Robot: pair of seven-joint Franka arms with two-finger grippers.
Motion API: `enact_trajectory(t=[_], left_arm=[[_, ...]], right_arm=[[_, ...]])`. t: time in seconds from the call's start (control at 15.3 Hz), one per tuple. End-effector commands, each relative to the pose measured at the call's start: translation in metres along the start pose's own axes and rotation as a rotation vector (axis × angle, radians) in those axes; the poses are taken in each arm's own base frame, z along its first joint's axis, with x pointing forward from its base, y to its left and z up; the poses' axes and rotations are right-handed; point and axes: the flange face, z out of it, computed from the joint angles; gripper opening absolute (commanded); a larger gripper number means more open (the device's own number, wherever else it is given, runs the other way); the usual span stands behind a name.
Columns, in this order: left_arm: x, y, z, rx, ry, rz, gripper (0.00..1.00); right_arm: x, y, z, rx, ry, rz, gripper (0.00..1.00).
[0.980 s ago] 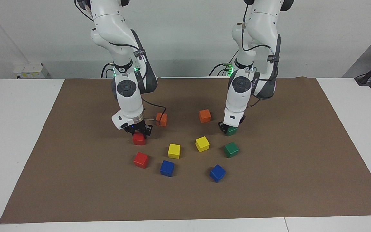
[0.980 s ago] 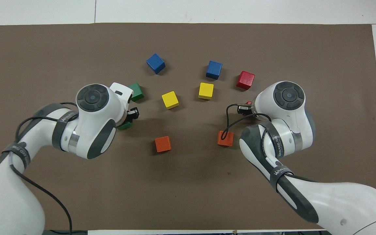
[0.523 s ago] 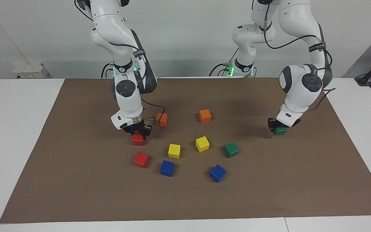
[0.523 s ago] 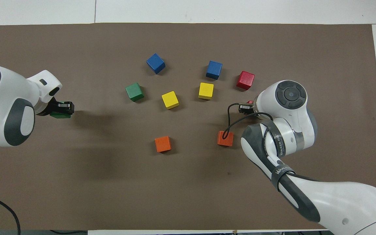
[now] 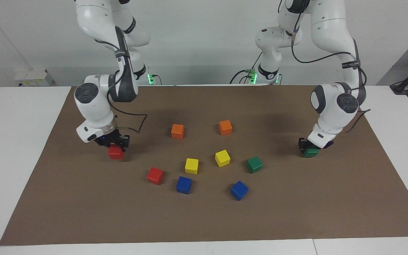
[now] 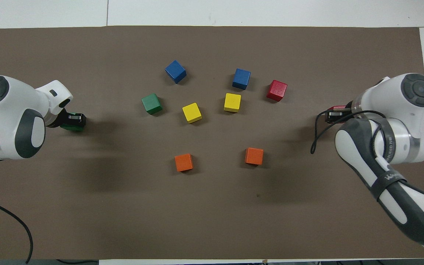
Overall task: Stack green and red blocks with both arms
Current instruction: 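Set the green block near the table edge while the right gripper sets red, then reach the second green with the left gripper while the right gripper reaches red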
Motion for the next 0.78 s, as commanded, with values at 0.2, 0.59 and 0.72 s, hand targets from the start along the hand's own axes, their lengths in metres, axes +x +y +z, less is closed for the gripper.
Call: enact_trajectory(t=[0.2,0.59,0.72], left_arm=[[0.003,0.002,-0.001,-0.012,0.011,0.004,1.00],[0.059,0.096,-0.078,-0.024,0.006,-0.348,1.00],[0.060,0.125,-0.079,-0.033,0.020,-0.462,1.00]], right_arm=[[-0.018,0.072,0.025,-0.006,0.062,-0.090,0.00],[-0.013,0.076,0.057,-0.016,0.101,-0.082,0.00],[-0.013,0.076,0.056,-0.013,0.101,-0.073,0.99]])
